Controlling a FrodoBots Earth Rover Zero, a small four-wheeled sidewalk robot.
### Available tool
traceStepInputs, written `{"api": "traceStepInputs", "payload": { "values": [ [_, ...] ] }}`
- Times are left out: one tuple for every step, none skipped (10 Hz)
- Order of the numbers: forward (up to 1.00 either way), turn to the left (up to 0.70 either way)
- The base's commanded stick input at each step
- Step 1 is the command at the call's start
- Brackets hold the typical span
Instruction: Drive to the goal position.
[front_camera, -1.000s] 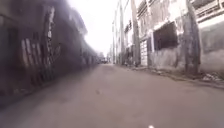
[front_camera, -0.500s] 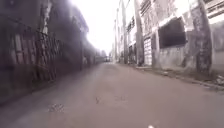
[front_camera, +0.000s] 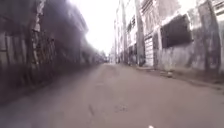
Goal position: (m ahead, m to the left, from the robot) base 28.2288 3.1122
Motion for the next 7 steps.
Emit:
{"api": "traceStepInputs", "payload": {
  "values": [
    [0.7,0.0],
    [0.7,0.0],
    [0.7,0.0],
    [0.7,0.0],
    [0.7,0.0],
    [0.7,0.0],
    [0.7,0.0]
  ]
}}
